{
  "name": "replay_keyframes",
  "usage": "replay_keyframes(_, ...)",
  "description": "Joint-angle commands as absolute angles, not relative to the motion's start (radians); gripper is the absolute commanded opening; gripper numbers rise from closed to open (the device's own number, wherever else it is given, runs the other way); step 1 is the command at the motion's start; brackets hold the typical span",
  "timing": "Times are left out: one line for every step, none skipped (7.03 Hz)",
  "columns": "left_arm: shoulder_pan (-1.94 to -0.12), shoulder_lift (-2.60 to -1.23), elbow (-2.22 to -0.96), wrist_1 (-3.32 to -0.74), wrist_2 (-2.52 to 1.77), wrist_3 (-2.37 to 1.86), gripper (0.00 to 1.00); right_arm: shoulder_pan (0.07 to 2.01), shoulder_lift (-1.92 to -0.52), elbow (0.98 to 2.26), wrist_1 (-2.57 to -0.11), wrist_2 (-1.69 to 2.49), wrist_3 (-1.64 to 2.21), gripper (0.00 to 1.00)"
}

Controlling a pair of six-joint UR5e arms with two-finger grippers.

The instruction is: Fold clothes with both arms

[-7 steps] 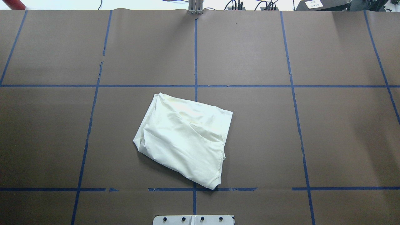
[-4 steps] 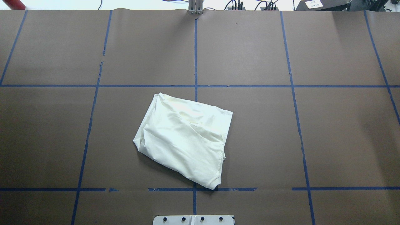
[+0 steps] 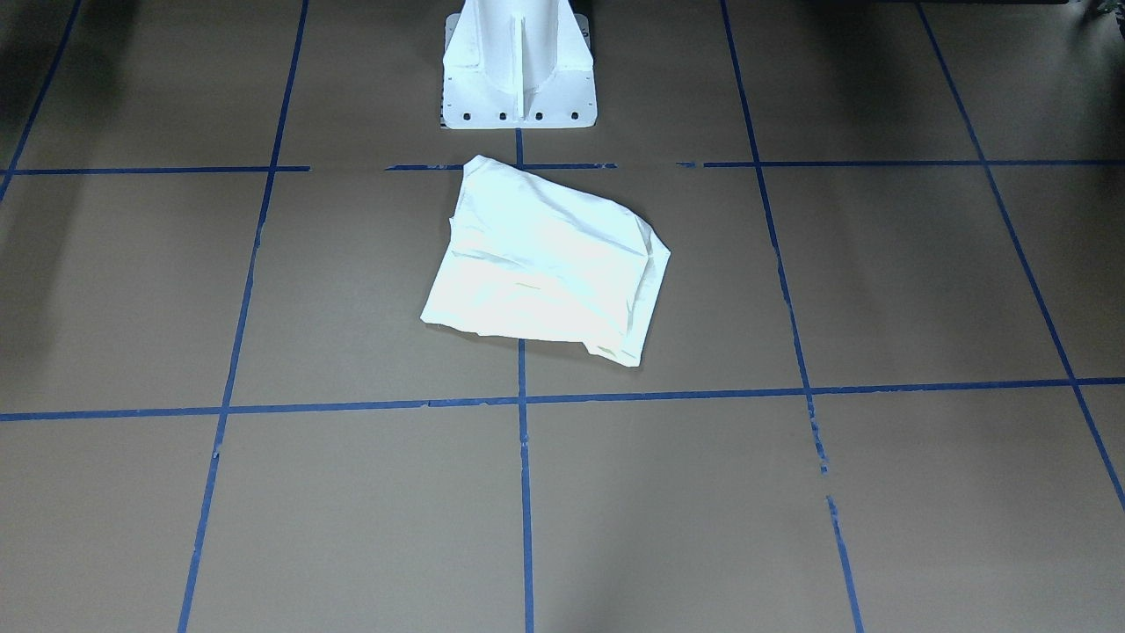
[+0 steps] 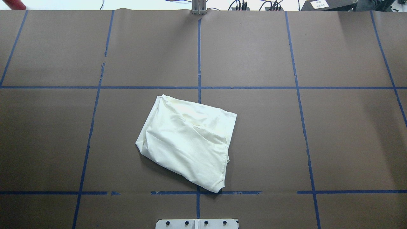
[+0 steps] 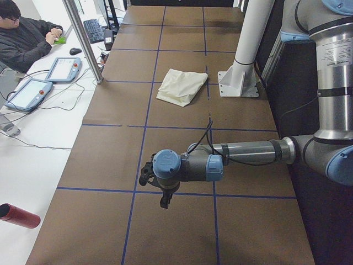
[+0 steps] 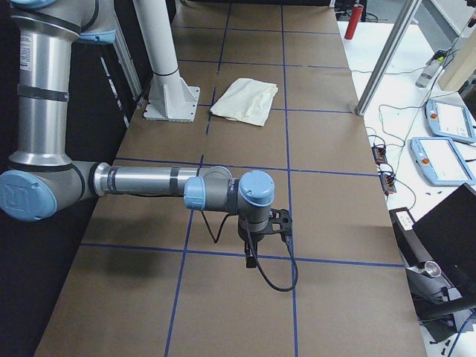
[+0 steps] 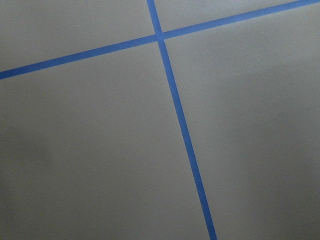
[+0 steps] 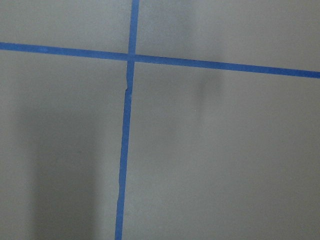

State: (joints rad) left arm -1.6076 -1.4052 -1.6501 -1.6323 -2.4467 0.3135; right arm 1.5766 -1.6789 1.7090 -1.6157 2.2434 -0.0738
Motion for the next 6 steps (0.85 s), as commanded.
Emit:
replay_keyframes(-1.608, -1.419, -1.651, -1.632, -2.445, 0.314, 1.0, 1.577, -1.651, 1.683, -1.615, 2.243, -0.071, 1.0)
replay_keyframes(-1.608, -1.439, -1.649, -1.631, -2.445, 0.314, 1.0, 1.575, -1.652, 1.683, -1.615, 2.243, -0.071, 1.0)
replay_keyframes(-1.608, -1.471, -1.631, -1.629, -2.445, 0.313, 1.0, 1.575, -1.654, 1.683, -1.614, 2.243, -0.071, 1.0)
replay_keyframes(-1.608, -1.517, -1.581, -1.629, -2.444, 0.313, 1.0, 1.575, -1.654, 1.683, -1.614, 2.243, -0.068, 1.0)
replay_keyframes(-1.608, -1.549, -1.553, -1.631, -2.436, 0.293, 1.0, 1.575, -1.654, 1.683, -1.614, 2.243, -0.067, 1.0)
replay_keyframes(-1.608, -1.572, -1.552, -1.629, -2.368, 0.29, 1.0, 1.575, -1.654, 1.683, -1.614, 2.243, -0.067, 1.0)
